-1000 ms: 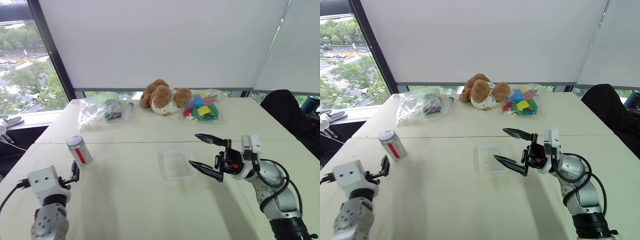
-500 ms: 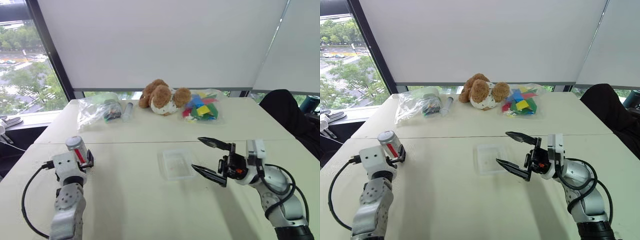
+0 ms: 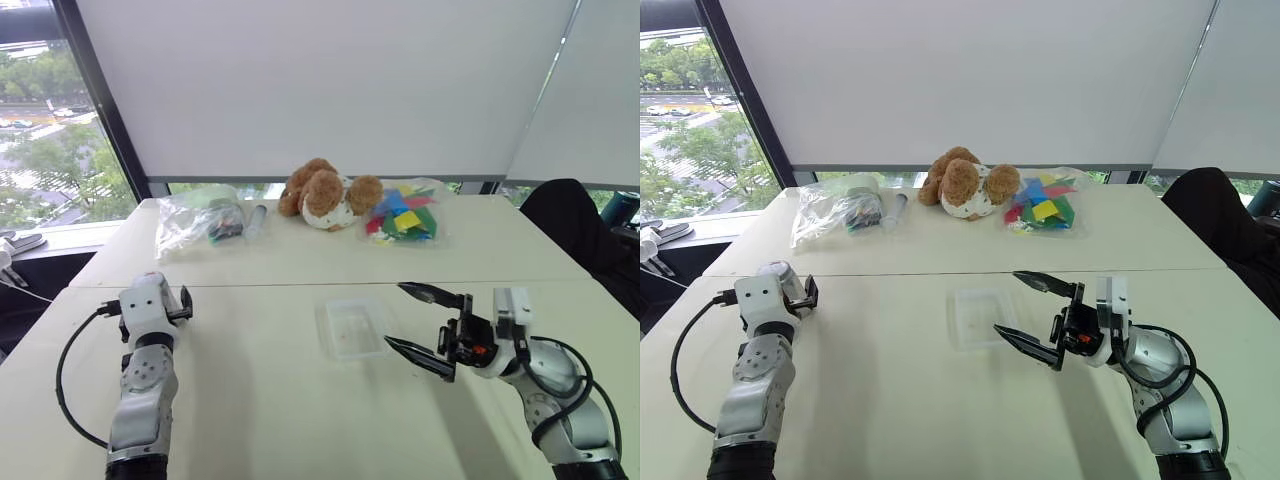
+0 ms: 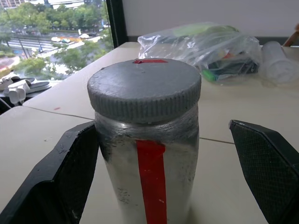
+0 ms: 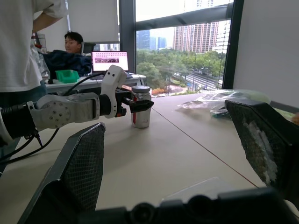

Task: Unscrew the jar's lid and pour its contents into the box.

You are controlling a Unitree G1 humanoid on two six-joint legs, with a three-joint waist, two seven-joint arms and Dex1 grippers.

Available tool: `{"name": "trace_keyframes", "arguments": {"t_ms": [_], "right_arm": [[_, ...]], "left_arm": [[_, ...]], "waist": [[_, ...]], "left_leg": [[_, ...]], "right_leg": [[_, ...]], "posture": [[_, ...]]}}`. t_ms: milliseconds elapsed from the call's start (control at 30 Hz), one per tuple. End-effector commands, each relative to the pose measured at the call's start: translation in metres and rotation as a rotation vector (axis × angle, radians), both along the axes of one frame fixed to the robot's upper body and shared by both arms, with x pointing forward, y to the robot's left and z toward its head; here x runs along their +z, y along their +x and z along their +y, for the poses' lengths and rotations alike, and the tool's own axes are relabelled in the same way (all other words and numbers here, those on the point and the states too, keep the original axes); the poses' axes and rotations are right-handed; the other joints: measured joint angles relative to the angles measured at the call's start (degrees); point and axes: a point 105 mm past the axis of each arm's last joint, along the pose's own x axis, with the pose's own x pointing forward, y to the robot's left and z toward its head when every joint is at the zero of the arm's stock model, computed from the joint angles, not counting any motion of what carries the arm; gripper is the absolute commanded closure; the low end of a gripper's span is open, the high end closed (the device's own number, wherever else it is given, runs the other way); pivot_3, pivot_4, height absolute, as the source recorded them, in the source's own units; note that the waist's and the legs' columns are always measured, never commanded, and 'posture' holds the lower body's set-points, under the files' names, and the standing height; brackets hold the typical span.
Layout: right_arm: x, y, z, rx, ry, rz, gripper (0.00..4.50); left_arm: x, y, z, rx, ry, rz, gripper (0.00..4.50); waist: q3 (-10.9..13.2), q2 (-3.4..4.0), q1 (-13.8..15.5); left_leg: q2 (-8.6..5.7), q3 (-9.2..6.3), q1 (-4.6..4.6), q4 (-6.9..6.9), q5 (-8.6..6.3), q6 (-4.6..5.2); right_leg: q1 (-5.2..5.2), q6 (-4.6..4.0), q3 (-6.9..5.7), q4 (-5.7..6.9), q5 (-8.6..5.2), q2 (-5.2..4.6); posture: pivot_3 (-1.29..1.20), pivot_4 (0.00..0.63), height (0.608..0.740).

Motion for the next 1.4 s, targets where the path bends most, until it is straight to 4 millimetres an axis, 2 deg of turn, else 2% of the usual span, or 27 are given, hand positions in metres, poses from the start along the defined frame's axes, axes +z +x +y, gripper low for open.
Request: {"name": "trace_keyframes", "arguments": {"t_ms": [33,167,267,367,400,500,567,700,767,867,967,1033,1133,1267,1400], "right_arm": [[0.006,-0.003,-0.003,-0.010,0.012,-0.039,0.00],[0.004,-0.004,-0.003,-0.014,0.012,-0.034,0.00],[0.004,-0.003,-0.003,-0.018,0.012,-0.032,0.00],[0.003,-0.003,-0.004,-0.025,0.012,-0.029,0.00],[0.003,-0.003,-0.004,-0.027,0.012,-0.028,0.00],[0.001,-0.003,-0.004,-0.031,0.012,-0.023,0.00],[-0.002,-0.004,-0.007,-0.043,0.008,-0.013,0.00],[0.005,-0.004,-0.011,-0.088,0.004,-0.010,0.00],[0.016,-0.003,-0.012,-0.119,0.010,0.012,0.00],[0.029,0.000,-0.009,-0.174,-0.033,0.080,0.00],[0.058,-0.008,0.015,-0.085,0.007,0.132,0.00],[0.071,-0.017,0.036,0.025,0.021,0.174,0.00],[0.079,-0.022,0.060,0.122,-0.005,0.208,0.00],[0.085,-0.015,0.086,0.163,-0.041,0.215,0.00],[0.087,-0.009,0.101,0.179,-0.066,0.213,0.00]], "left_arm": [[0.011,0.002,0.005,0.007,0.028,-0.041,0.05],[0.007,0.003,0.012,0.006,0.031,-0.026,0.05],[0.005,0.005,0.015,-0.003,0.043,-0.022,0.88],[0.004,0.007,0.019,-0.008,0.045,-0.024,2.32],[0.004,0.008,0.020,-0.012,0.043,-0.026,2.47],[0.004,0.009,0.020,-0.026,0.050,-0.035,2.47],[0.016,0.008,0.015,-0.106,0.046,-0.116,2.47],[0.052,-0.001,-0.011,-0.436,0.058,-0.260,2.47],[0.068,-0.012,-0.038,-0.705,0.077,-0.266,2.47],[0.080,-0.033,-0.074,-1.061,0.104,-0.192,2.47],[0.084,-0.051,-0.105,-1.341,0.178,-0.063,2.47],[0.086,-0.055,-0.122,-1.451,0.192,-0.030,2.47],[0.087,-0.058,-0.141,-1.560,0.215,-0.018,2.47],[0.089,-0.057,-0.164,-1.651,0.215,-0.041,2.47],[0.084,-0.060,-0.177,-1.705,0.236,-0.035,2.47]], "waist": [[0.00,0.00,-0.01],[0.00,0.00,0.02],[0.00,0.00,0.02],[0.00,0.00,0.02],[0.00,0.00,0.02],[0.00,0.00,0.01],[0.00,0.00,0.02],[0.00,0.00,0.00],[0.02,0.02,-0.07],[0.04,0.08,-0.12],[0.08,0.17,-0.17],[0.14,0.26,-0.14],[0.14,0.22,-0.10],[0.17,0.19,-0.14],[0.18,0.18,-0.23]], "left_leg": [[0.00,0.00,0.00,0.00,0.00,0.00],[0.00,0.00,0.00,0.00,0.00,-0.01],[0.00,0.00,0.00,0.00,0.00,-0.01],[0.00,0.00,0.00,0.00,0.01,-0.02],[0.00,-0.01,0.00,0.00,0.01,-0.02],[0.00,-0.01,0.00,0.00,0.01,-0.02],[0.00,-0.01,0.00,0.00,0.01,-0.02],[0.01,0.00,-0.01,0.00,0.01,-0.02],[0.05,0.00,-0.04,0.00,0.01,-0.03],[0.14,0.00,-0.07,0.00,0.01,-0.03],[0.15,0.00,-0.05,-0.01,0.01,-0.02],[0.16,0.01,-0.05,0.00,0.02,-0.01],[0.17,-0.04,-0.07,0.00,0.02,0.00],[0.11,-0.02,-0.16,0.00,0.00,0.04],[0.04,-0.03,-0.20,0.01,0.01,0.04]], "right_leg": [[0.00,0.00,0.00,0.00,0.00,0.00],[-0.01,0.01,0.00,0.01,0.01,0.00],[-0.01,0.01,0.00,0.01,0.01,0.00],[-0.01,0.02,0.00,0.02,0.01,0.00],[-0.01,0.02,0.00,0.02,0.01,0.00],[-0.01,0.03,0.00,0.02,0.02,-0.01],[-0.01,0.03,0.00,0.02,0.02,-0.01],[-0.02,0.03,0.00,0.02,0.02,-0.03],[-0.07,0.01,0.01,0.03,0.02,-0.03],[-0.11,-0.09,0.03,0.04,-0.03,-0.06],[-0.09,-0.24,0.04,0.03,-0.11,-0.11],[-0.09,-0.25,0.05,0.03,-0.12,-0.11],[-0.06,-0.24,0.01,0.01,-0.13,-0.08],[-0.11,-0.21,0.01,-0.04,-0.11,-0.10],[-0.17,-0.05,0.01,-0.02,-0.02,-0.09]], "posture": [[0.00,0.150,0.740],[0.00,0.150,0.740],[0.00,0.150,0.740],[0.00,0.150,0.740],[0.00,0.150,0.740],[0.00,0.150,0.740],[0.00,0.150,0.740],[0.00,0.150,0.740],[0.00,0.150,0.740],[0.00,0.150,0.740],[0.00,0.150,0.740],[0.00,0.150,0.740],[0.00,0.150,0.740],[0.00,0.150,0.740],[0.00,0.150,0.740]]}}
